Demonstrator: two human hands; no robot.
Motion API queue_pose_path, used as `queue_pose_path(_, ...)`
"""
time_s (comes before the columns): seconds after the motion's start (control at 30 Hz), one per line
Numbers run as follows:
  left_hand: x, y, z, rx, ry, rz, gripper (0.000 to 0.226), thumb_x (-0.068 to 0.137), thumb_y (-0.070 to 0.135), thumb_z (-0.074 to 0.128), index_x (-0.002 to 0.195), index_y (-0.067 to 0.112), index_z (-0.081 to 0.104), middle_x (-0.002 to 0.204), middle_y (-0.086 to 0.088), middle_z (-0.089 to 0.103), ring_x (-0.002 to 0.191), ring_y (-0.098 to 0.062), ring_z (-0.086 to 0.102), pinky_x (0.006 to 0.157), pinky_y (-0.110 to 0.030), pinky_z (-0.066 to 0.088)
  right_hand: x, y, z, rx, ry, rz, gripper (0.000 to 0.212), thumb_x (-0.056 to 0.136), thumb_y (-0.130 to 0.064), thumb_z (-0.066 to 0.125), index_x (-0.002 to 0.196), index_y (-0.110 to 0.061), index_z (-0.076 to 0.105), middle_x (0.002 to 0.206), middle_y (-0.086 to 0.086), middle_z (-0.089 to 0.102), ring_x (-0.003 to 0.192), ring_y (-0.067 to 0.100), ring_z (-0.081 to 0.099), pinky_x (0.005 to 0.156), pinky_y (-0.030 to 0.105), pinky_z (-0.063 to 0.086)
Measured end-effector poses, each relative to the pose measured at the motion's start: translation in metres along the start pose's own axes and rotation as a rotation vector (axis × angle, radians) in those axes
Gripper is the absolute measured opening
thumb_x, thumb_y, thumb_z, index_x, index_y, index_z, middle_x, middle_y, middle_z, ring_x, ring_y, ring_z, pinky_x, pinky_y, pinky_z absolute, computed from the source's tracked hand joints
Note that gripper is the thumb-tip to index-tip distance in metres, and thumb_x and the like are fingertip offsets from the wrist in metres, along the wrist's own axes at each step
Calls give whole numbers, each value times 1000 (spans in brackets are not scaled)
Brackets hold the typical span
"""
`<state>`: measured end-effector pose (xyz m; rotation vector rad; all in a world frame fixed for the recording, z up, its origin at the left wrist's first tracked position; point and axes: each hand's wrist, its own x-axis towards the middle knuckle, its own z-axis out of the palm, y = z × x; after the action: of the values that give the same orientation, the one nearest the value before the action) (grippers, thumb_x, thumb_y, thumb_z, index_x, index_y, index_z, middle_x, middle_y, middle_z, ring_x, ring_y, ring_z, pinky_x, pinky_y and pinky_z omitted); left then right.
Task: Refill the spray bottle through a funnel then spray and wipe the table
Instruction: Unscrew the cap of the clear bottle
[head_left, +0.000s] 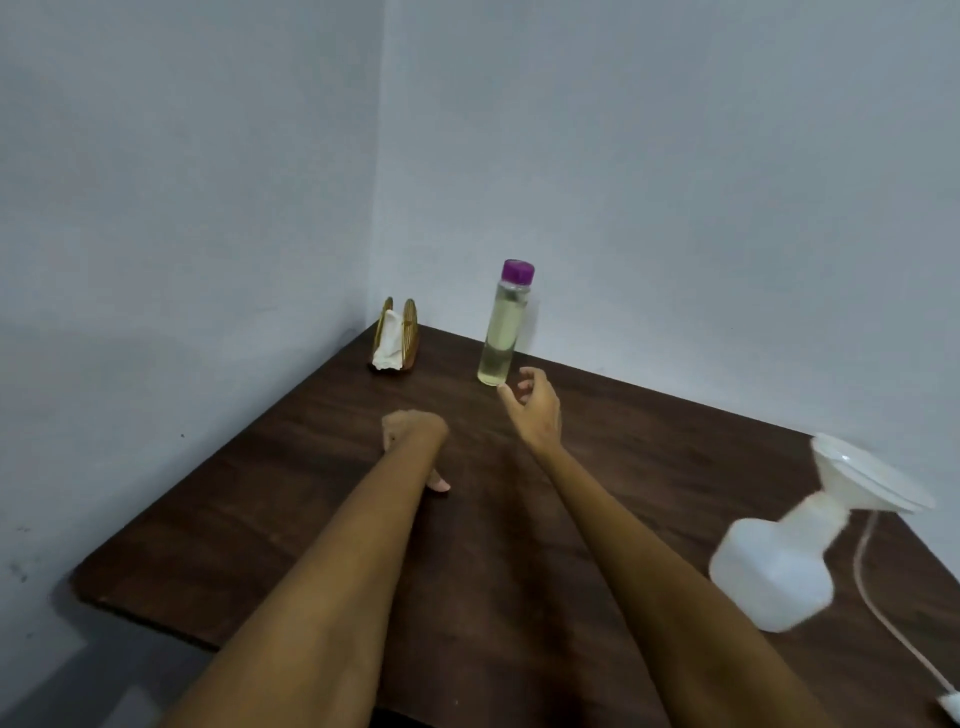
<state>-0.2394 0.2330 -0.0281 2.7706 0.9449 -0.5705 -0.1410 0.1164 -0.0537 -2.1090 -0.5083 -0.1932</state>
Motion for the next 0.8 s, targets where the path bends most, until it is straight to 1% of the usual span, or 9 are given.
queue_pose_path(0.07,16,3,-5,51,-32,6,96,62,55,80,140,14,43,142,-5,46,127,-21,51,87,-24,47,23,-1,14,-5,-10,-7,59,87,-30,63,137,-11,39,132,13,48,121,27,49,98,39,44)
queue_pose_path(0.13,31,7,-9,74,-9,17,90,62,49,82,136,12,48,136,-5,52,122,-20,55,87,-25,47,51,-5,19,11,-5,17,71,87,-29,63,145,-11,25,145,15,35,134,29,37,107,40,36)
queue_pose_path(0.2,39,11,-14,105,-6,16,89,59,47,86,133,10,51,132,-6,55,119,-21,57,89,-26,48,76,-14,20,59,-1,64,79,87,-29,64,148,-11,16,149,15,30,137,30,33,109,40,34)
queue_pose_path(0.27,47,11,-17,119,-1,17,89,57,46,87,131,9,52,130,-7,57,117,-22,59,90,-27,48,102,-20,22,119,1,94,82,87,-28,65,149,-10,13,149,14,32,136,30,36,108,39,35)
queue_pose_path(0.33,56,12,-15,132,-6,15,82,64,41,85,132,8,52,131,-7,56,118,-22,57,93,-29,48,125,-25,25,203,-47,131,80,86,-28,66,147,-10,17,144,14,41,130,30,44,106,39,40)
queue_pose_path(0.43,61,11,-14,147,16,34,70,74,34,78,133,7,51,132,-8,54,120,-23,56,96,-30,47,141,-31,29,254,-119,204,66,82,-29,68,135,-8,35,130,12,53,116,28,55,97,43,50)
queue_pose_path(0.53,56,10,-14,153,22,61,77,70,39,81,133,8,50,132,-8,54,121,-23,55,97,-30,46,133,-31,28,137,-109,130,54,83,-26,66,126,-5,41,123,13,56,106,28,57,87,35,49)
queue_pose_path(0.67,38,4,-13,127,57,84,88,68,45,81,137,8,42,139,-10,47,128,-26,49,102,-33,41,97,-29,17,100,-92,64,50,79,-31,69,119,-8,49,116,9,62,103,26,61,84,34,49)
queue_pose_path(0.8,13,-1,-6,130,130,128,81,73,49,75,136,8,44,136,-10,51,125,-26,51,100,-34,42,49,-30,-15,88,-107,57,47,74,-31,73,114,-11,56,110,7,67,97,24,65,83,36,54)
